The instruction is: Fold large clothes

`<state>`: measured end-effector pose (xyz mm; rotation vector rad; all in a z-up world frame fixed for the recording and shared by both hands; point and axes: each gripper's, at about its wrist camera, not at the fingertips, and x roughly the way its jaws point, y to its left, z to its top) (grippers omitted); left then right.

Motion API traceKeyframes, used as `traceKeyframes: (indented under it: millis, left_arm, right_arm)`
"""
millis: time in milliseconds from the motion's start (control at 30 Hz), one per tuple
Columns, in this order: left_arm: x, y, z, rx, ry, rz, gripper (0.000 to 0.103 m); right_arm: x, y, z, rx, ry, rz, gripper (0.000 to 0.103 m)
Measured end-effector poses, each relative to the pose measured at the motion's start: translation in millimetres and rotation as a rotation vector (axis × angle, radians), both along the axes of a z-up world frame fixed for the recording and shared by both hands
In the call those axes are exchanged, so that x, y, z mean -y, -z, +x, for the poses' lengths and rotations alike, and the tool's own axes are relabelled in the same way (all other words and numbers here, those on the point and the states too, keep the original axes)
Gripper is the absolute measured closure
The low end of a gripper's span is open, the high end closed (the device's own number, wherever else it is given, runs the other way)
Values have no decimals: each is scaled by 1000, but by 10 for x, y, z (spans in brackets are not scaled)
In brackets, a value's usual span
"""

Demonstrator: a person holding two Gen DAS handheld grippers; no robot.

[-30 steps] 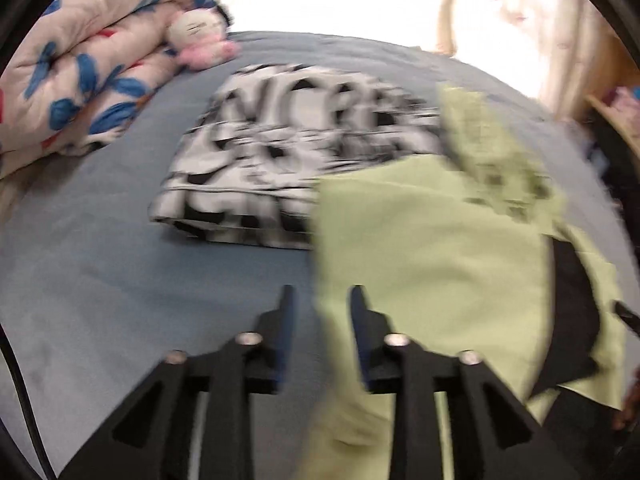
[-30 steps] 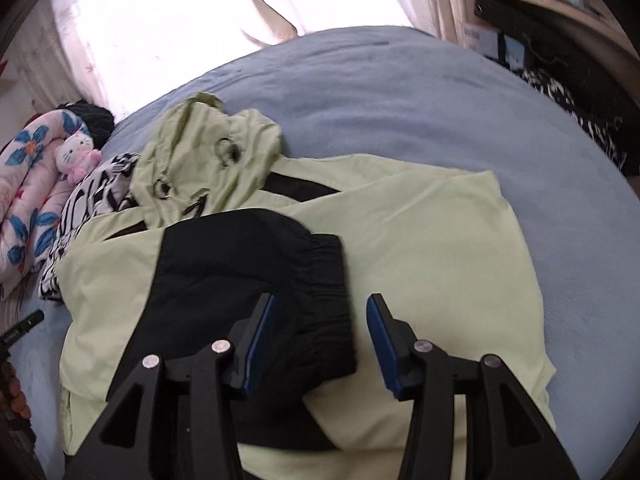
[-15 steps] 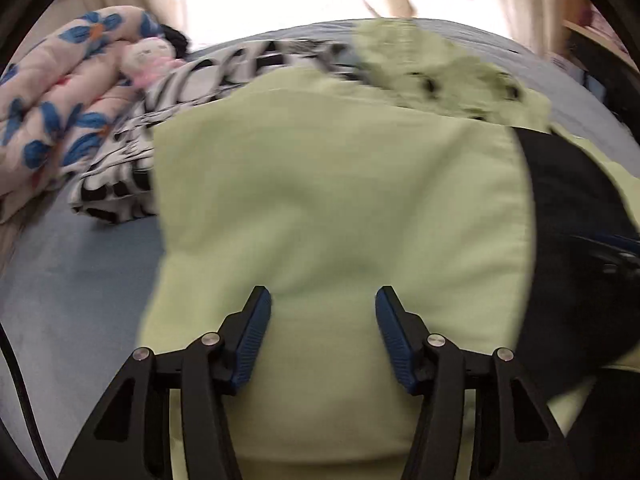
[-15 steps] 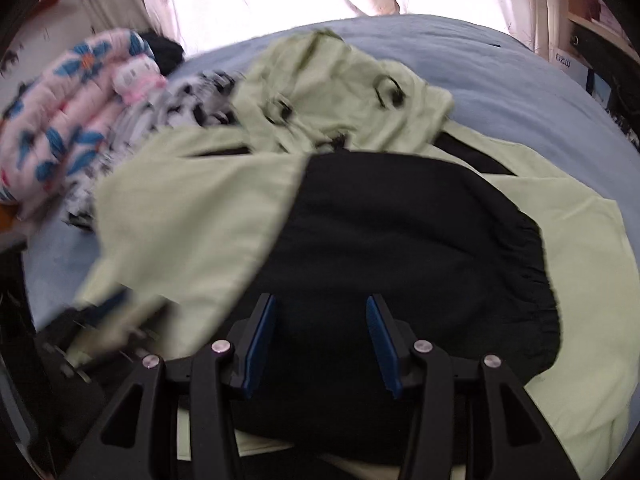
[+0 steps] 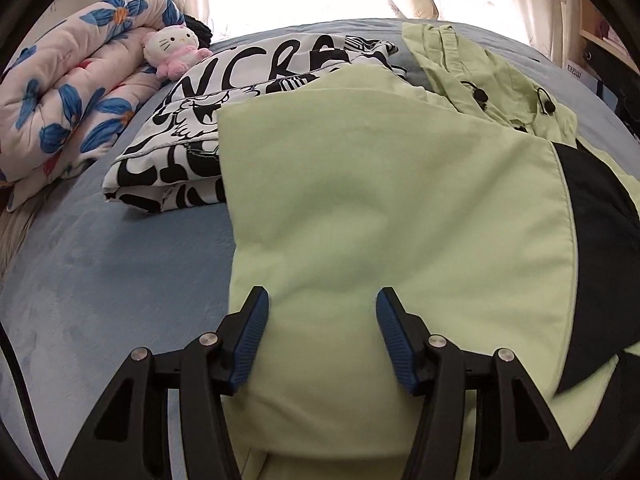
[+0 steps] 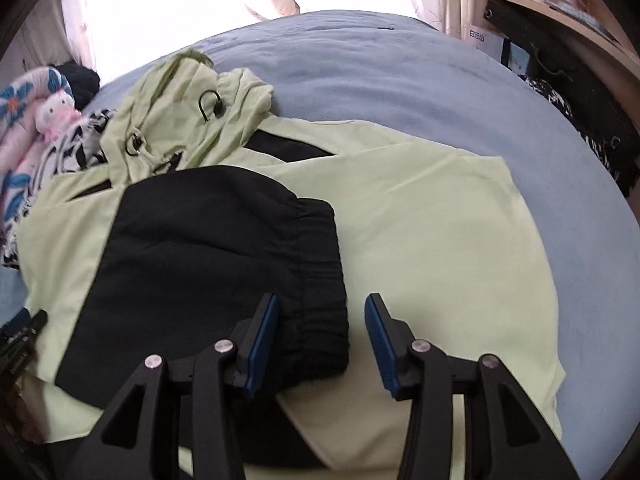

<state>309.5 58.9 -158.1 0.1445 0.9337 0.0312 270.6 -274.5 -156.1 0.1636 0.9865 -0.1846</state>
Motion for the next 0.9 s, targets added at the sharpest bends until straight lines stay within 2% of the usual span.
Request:
traceKeyframes:
  millis: [167,333,633,900]
  left_arm:
    - [21,-293,-317,26,28,2,45]
    - [14,-707,-715,73,42,-33,34]
    - [-47,-1294,-1441,144,80,-32,27]
    - [-216,-1609,-2039,189,65,-47,25]
  right_arm:
    - [-138,-269,-216,45,-24,40,57]
    - [-259,-562,-472,99,-45,67,57]
    - [-470,-988,-1065,157,-96,70,57]
    - [-560,-1268,-1690,223,-110,-12,46]
